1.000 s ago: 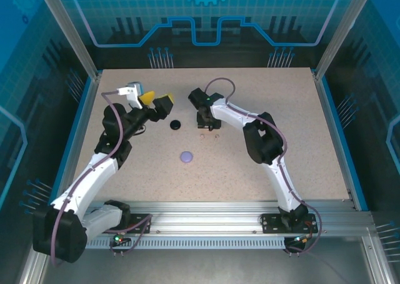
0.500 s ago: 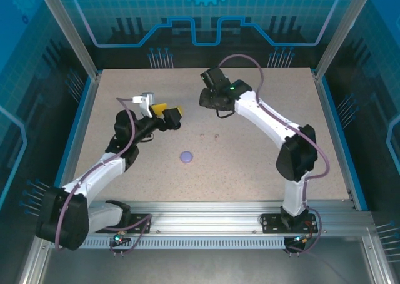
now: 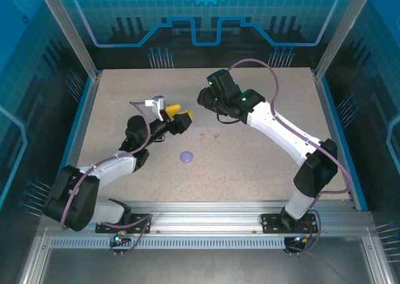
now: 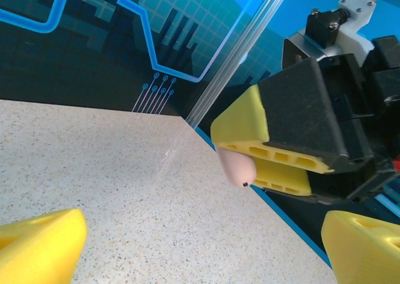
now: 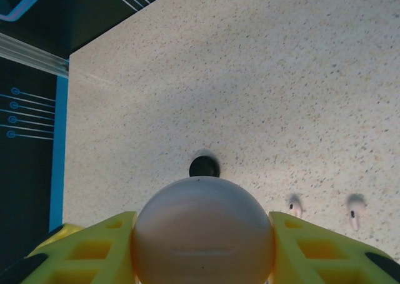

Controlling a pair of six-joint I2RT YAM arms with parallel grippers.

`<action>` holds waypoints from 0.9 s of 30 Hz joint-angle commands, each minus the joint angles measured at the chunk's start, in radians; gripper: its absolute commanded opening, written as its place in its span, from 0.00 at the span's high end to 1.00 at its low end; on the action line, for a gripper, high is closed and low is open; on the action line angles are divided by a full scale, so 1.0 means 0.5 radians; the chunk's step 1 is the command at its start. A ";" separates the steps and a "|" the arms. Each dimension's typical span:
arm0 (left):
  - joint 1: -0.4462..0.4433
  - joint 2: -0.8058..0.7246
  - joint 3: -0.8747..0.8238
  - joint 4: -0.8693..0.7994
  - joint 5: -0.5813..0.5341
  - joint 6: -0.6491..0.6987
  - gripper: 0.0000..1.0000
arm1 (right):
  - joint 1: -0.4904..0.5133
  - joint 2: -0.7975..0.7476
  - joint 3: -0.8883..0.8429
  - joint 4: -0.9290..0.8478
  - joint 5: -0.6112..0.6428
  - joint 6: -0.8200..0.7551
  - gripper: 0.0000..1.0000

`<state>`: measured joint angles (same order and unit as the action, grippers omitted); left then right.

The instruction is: Insert the wireless bluetooth earbuds into the charging case

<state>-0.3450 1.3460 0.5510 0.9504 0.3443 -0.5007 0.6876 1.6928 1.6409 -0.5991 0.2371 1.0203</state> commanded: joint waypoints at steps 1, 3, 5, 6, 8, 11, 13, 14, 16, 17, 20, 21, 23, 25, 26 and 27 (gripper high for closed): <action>-0.035 0.084 -0.037 0.350 -0.050 -0.071 0.03 | 0.053 -0.106 -0.068 0.115 0.088 0.186 0.67; -0.051 0.142 -0.038 0.448 -0.059 -0.089 0.04 | 0.070 -0.135 -0.105 0.141 0.120 0.235 0.68; -0.064 0.190 -0.026 0.525 -0.060 -0.102 0.05 | 0.098 -0.159 -0.131 0.173 0.153 0.279 0.68; -0.072 0.214 -0.017 0.548 -0.058 -0.108 0.05 | 0.108 -0.164 -0.133 0.176 0.168 0.292 0.68; -0.086 0.264 0.000 0.614 -0.054 -0.120 0.06 | 0.130 -0.161 -0.119 0.184 0.186 0.312 0.68; -0.110 0.328 0.034 0.686 -0.041 -0.148 0.08 | 0.160 -0.141 -0.081 0.183 0.189 0.320 0.68; -0.122 0.359 0.051 0.713 -0.041 -0.158 0.10 | 0.173 -0.131 -0.064 0.183 0.186 0.326 0.68; -0.126 0.374 0.057 0.734 -0.044 -0.160 0.11 | 0.179 -0.131 -0.062 0.185 0.190 0.329 0.68; -0.135 0.404 0.064 0.775 -0.050 -0.174 0.14 | 0.191 -0.137 -0.061 0.189 0.194 0.335 0.68; -0.138 0.417 0.068 0.801 -0.056 -0.180 0.15 | 0.196 -0.143 -0.065 0.196 0.198 0.339 0.68; -0.143 0.471 0.078 0.890 -0.063 -0.215 0.22 | 0.207 -0.157 -0.089 0.214 0.203 0.363 0.68; -0.147 0.485 0.085 0.894 -0.068 -0.228 0.23 | 0.210 -0.166 -0.101 0.229 0.204 0.370 0.68; -0.173 0.501 0.099 0.897 -0.082 -0.211 0.25 | 0.220 -0.173 -0.118 0.242 0.214 0.388 0.69; -0.200 0.502 0.112 0.897 -0.099 -0.188 0.25 | 0.226 -0.182 -0.128 0.253 0.213 0.398 0.68; -0.212 0.504 0.121 0.897 -0.104 -0.178 0.26 | 0.228 -0.182 -0.135 0.258 0.213 0.407 0.68; -0.217 0.509 0.127 0.897 -0.110 -0.178 0.27 | 0.232 -0.185 -0.145 0.266 0.209 0.408 0.68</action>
<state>-0.4366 1.5929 0.5804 1.3319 0.3107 -0.6006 0.7883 1.6360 1.5833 -0.4984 0.3141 1.1980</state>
